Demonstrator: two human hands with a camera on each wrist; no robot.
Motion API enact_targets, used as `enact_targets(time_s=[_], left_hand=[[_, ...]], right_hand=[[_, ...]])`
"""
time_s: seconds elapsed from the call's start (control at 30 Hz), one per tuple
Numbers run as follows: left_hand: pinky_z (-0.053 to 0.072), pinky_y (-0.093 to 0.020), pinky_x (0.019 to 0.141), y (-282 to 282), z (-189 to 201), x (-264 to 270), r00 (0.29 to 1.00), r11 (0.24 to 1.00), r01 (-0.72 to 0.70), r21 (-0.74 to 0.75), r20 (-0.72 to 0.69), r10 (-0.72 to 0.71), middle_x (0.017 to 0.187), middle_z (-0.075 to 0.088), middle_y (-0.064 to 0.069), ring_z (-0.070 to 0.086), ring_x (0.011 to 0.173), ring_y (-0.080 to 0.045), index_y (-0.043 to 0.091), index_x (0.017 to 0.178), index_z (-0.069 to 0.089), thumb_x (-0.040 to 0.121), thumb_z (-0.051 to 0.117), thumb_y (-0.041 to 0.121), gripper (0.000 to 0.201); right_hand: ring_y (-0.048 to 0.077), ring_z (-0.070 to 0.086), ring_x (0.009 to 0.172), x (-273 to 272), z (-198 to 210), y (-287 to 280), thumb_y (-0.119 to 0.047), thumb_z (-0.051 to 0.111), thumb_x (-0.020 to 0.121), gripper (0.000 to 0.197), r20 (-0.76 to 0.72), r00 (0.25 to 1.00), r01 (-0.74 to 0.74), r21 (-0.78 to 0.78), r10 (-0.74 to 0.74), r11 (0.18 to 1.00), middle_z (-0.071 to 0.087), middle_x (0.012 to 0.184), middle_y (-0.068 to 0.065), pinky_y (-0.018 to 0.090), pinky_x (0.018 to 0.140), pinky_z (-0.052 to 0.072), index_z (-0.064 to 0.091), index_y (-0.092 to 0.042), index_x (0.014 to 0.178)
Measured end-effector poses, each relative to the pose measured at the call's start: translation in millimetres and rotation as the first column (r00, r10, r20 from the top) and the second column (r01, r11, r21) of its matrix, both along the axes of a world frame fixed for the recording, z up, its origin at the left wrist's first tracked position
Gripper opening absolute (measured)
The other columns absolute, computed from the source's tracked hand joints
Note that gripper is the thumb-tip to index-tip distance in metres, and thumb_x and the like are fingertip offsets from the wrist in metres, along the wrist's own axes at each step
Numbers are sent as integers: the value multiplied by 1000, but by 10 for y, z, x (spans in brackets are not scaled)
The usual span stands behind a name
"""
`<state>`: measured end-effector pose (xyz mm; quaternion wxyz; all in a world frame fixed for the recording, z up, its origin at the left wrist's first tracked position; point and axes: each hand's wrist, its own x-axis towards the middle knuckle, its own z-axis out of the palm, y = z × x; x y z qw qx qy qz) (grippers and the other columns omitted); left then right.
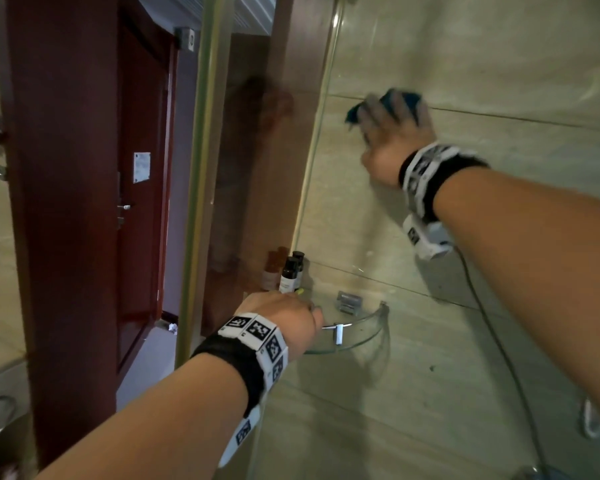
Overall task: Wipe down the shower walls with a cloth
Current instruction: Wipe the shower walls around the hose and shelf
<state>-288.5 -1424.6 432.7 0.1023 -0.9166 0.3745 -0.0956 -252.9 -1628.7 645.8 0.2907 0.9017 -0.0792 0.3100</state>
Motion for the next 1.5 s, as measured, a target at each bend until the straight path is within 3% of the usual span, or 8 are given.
enact_targets(time_s=[0.13,0.47,0.67,0.9,1.17,1.27,1.4,1.5], left_hand=[[36,-36,84,-22,-13,16,999,996,-24,-82,-32,22,128,60,-6,57,119,-29,18,128,52,107,23,22,36],[38,-36,83,-9,27,-13,992,984,-78,-163,-115,60,126,64,-3,59,112,-27,29,103,47,107,21,34,27],[43,-39,90,-31,56,-21,990,990,-81,-112,-126,66,130,61,-8,57,120,-30,19,125,55,108,22,26,38],[44,-44,105,-38,1,68,987,991,-78,-107,-146,62,135,59,-7,54,125,-30,18,129,53,106,20,24,40],[43,-40,89,-22,7,63,982,984,-84,-158,-180,55,130,59,-8,56,110,-29,24,106,43,103,24,27,19],[43,-40,84,-31,-11,107,973,950,-112,-291,-225,46,129,57,-6,56,106,-26,27,130,47,103,25,42,38],[48,-46,102,-109,134,124,974,905,-98,-413,-225,3,142,45,-5,52,127,-30,24,145,42,98,48,41,51],[37,-45,117,-242,366,149,982,857,-61,-512,-183,-39,161,30,-5,33,148,-30,22,160,26,97,54,40,71]], right_hand=[[29,-11,157,-7,91,-83,-47,37,96,81,78,997,9,76,-15,997,-10,172,-5,58,124,-6,0,-26,164],[28,-6,158,-101,-1662,-19,-41,37,89,81,-275,956,-133,-97,102,986,0,173,-3,61,123,-7,12,-25,165],[26,-8,158,-108,-1160,-103,-40,29,97,73,-295,954,-126,-220,57,967,-6,172,-7,58,124,-6,4,-30,165],[25,-12,158,-99,38,-169,-41,38,96,77,25,1000,2,106,-5,994,-9,172,-9,56,124,-6,3,-31,164],[27,-19,156,-275,-1276,-243,-38,41,91,87,-62,998,-2,39,5,999,-16,171,-6,57,122,-16,-5,-28,163],[23,-23,155,-422,-1644,-381,-38,31,93,81,-151,988,22,9,-20,1000,-21,169,-9,56,121,-18,-9,-29,163],[19,-24,155,-517,-1456,-550,-40,32,93,82,-208,978,-9,-61,-4,998,-24,168,-13,52,123,-17,-13,-35,162],[20,-21,156,-535,-1034,-592,-37,34,94,82,-101,995,14,-20,-16,1000,-22,168,-13,52,124,-15,-12,-36,162]])
